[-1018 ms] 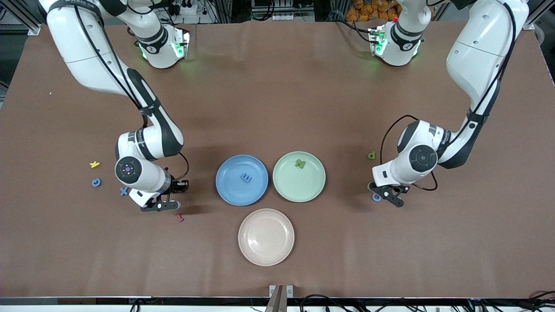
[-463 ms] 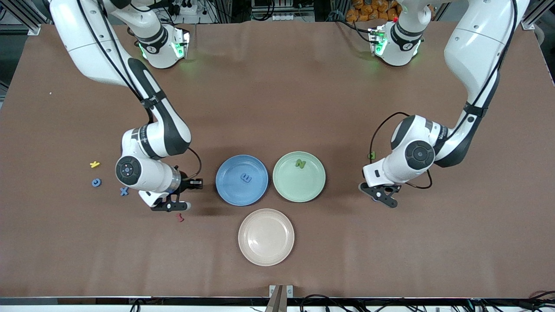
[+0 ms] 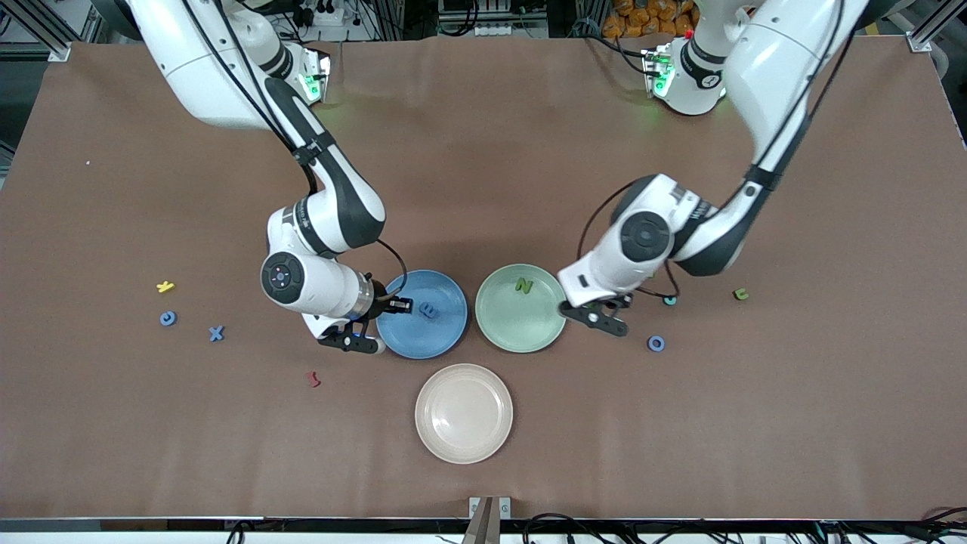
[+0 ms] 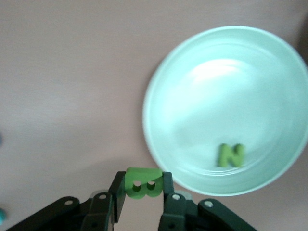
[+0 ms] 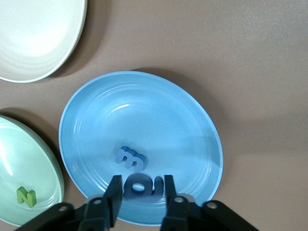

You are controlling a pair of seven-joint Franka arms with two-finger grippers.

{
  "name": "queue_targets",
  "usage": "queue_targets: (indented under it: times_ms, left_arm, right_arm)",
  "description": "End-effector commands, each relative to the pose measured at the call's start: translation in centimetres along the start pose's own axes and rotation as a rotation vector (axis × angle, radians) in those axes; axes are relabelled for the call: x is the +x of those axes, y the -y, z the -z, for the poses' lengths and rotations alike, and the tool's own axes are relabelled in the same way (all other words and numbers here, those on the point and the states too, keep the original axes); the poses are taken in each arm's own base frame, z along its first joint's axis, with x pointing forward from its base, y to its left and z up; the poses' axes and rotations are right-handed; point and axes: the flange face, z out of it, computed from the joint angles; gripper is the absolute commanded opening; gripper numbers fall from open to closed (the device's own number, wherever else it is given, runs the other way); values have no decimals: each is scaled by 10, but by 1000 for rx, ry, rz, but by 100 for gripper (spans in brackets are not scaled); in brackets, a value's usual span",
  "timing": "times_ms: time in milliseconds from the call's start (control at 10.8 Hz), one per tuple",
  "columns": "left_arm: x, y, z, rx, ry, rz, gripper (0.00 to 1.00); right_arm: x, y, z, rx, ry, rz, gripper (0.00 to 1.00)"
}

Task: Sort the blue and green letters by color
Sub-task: 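Drop the e on the blue plate while the left gripper drops B on green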

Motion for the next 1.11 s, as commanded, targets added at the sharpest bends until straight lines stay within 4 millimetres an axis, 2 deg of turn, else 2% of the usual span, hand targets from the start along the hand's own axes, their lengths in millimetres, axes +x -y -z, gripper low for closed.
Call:
queue_targets:
  times_ms: [0, 93, 185, 278, 463, 555, 648, 740, 833, 1018]
  left_arm:
    - [6, -53, -14, -27, 11, 73, 0]
    - [10, -67, -20, -38, 9, 85, 0]
    - [12, -79, -27, -41, 11, 95, 10]
    - [12, -79, -32, -40, 17, 96, 99]
    - [14, -76, -25, -30, -1, 91, 100]
    - [17, -64, -12, -22, -16, 97, 100]
    - [23, -27, 7, 9, -26, 114, 100]
    - [22, -3, 20, 37, 6, 90, 100]
    - [21, 33, 35, 58, 31, 62, 100]
    - [7, 102, 53, 84, 65, 67, 100]
  right_arm:
    - [7, -5, 2, 10, 3, -20, 100]
    - [9, -8, 4, 10, 2, -17, 100]
    - [14, -14, 9, 14, 0, 30, 100]
    - [25, -32, 17, 18, -5, 78, 100]
    - [38, -66, 27, -4, 32, 169, 100]
    - [51, -93, 34, -36, 26, 216, 100]
    - [64, -122, 41, -79, 12, 288, 100]
    - [72, -141, 46, -129, 3, 356, 100]
    - [78, -158, 51, -214, -3, 410, 100]
    - [86, -193, 58, -306, 3, 433, 100]
